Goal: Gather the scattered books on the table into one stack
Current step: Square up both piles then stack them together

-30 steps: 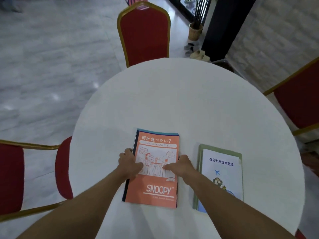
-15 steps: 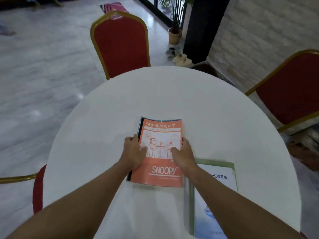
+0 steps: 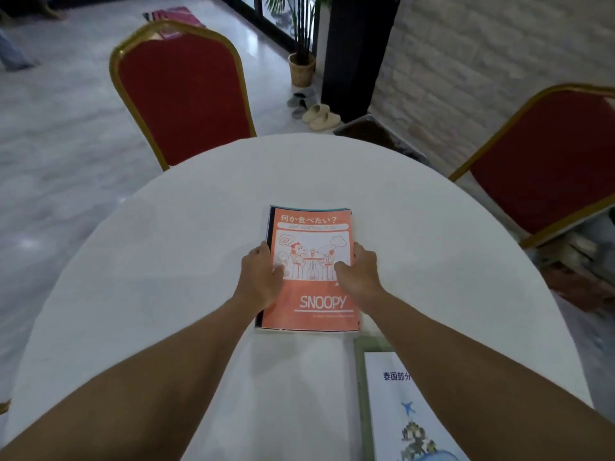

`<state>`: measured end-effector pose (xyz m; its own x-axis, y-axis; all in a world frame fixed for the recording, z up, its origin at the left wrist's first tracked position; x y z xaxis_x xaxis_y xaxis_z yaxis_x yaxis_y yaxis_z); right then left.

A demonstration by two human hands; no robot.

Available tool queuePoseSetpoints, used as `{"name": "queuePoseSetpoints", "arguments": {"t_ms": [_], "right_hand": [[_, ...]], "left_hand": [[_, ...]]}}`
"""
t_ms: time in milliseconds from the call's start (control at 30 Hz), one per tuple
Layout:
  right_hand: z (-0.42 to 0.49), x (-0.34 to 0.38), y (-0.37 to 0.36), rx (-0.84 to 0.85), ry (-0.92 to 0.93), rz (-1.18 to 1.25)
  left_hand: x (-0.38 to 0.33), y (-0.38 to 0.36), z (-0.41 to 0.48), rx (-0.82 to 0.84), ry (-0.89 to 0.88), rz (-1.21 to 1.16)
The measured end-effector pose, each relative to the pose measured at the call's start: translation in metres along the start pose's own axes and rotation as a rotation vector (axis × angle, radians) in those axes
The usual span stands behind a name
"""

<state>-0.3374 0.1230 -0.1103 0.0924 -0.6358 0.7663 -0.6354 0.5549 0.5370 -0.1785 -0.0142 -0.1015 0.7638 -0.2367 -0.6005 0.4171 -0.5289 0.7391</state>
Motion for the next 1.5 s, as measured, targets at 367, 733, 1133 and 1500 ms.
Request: {"name": "queuePoseSetpoints", "arguments": {"t_ms": [367,733,1133,1500], "right_hand": [[0.004,-0.015,-0.011,-0.001,-0.006,-0.389],[-0.01,-0.011,0.008,0.065,-0.012,-0.317],[-0.099,-0.084,0.107,0.065,0.051,-0.479],[-0.177,-0.168,0.138,0.076,-0.058,-0.344]], "left_hand": [[0.013,-0.006,0.001,0.071,-0.049,0.051],[-0.002,0.002,-0.007,0.078,-0.015,0.223],[-0.02,-0.042,-0.134,0.254,-0.151,0.224],[-0.019,-0.126,-0.227,0.449,0.093,0.178]]}}
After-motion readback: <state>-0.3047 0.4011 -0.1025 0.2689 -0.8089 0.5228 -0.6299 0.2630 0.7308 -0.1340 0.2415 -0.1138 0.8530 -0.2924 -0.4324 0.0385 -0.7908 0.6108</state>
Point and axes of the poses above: each hand's wrist, its own z-axis towards the middle knuckle, its own y-axis out of the back of the hand, x = y × z, the point moved 6 cm from there along z, towards the middle knuckle, and after that the axes turned 6 degrees about y, right-handed, at the moved point
